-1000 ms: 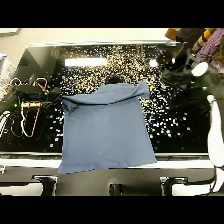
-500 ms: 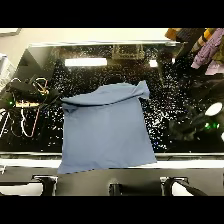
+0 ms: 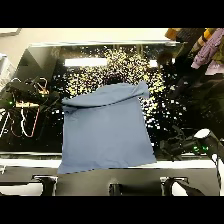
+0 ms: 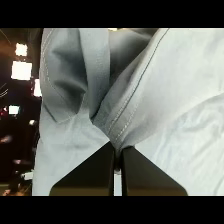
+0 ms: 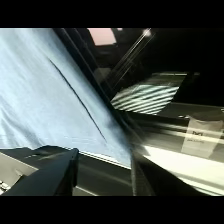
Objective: Fold the clothes and pants, and hang the long-sleeved shirts on hangers.
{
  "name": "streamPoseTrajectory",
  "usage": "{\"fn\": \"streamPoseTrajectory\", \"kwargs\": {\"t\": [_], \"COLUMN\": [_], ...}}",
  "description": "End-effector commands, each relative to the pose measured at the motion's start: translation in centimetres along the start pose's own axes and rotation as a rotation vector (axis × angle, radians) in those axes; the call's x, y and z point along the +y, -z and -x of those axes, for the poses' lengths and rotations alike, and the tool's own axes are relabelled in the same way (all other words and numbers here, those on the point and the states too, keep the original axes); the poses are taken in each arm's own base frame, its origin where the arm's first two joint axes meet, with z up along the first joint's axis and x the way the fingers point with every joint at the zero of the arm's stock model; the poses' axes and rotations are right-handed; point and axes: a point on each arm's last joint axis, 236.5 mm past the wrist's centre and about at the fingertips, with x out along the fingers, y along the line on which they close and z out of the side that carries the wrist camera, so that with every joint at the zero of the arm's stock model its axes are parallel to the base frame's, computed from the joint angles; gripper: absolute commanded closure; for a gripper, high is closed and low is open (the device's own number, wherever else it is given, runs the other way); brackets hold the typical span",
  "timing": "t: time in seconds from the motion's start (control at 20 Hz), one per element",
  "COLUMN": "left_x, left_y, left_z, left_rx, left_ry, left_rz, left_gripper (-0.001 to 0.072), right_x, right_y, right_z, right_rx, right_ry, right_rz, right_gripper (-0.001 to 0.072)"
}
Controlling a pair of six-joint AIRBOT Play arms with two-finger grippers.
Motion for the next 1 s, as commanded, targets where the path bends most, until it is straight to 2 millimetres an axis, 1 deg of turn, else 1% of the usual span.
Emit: {"fn": "streamPoseTrajectory", "kwargs": {"t": [0.0, 0.1, 0.2, 0.5, 0.6, 0.65, 0.8, 0.95], "left_x": [0.0, 0.0, 0.0, 0.1, 0.1, 0.1, 0.1, 0.1], "left_y": [0.1, 0.1, 0.1, 0.0, 0.0, 0.0, 0.0, 0.0], "left_z": [0.0, 0.0, 0.0, 0.0, -0.1, -0.1, -0.1, -0.1], "left_rx": [0.004, 0.004, 0.004, 0.002, 0.002, 0.002, 0.002, 0.002], "left_ry": [-0.001, -0.001, -0.001, -0.003, -0.003, -0.003, -0.003, -0.003], "left_rz": [0.000, 0.000, 0.000, 0.000, 0.000, 0.000, 0.000, 0.000], "left_gripper": [0.0688, 0.0688, 0.0688, 0.0689, 0.0688, 0.0688, 0.0688, 0.0688], "right_x": [-0.2, -0.4, -0.8, -0.1, -0.2, -0.2, 0.1, 0.1], "right_y": [0.0, -0.1, 0.0, -0.5, -0.7, -0.8, -0.5, -0.5], "right_z": [-0.4, -0.4, -1.0, -1.0, -1.0, -1.1, -1.6, -1.8], "right_rx": [-0.010, -0.017, -0.021, -0.041, -0.049, -0.052, -0.046, -0.038], "right_ry": [0.002, 0.008, 0.011, -0.015, -0.012, -0.013, -0.042, -0.044], "right_rz": [0.024, 0.033, 0.022, 0.014, 0.011, 0.005, -0.024, -0.029], "right_gripper": [0.0338, 0.0339, 0.0339, 0.0343, 0.0368, 0.0368, 0.0368, 0.0370]}}
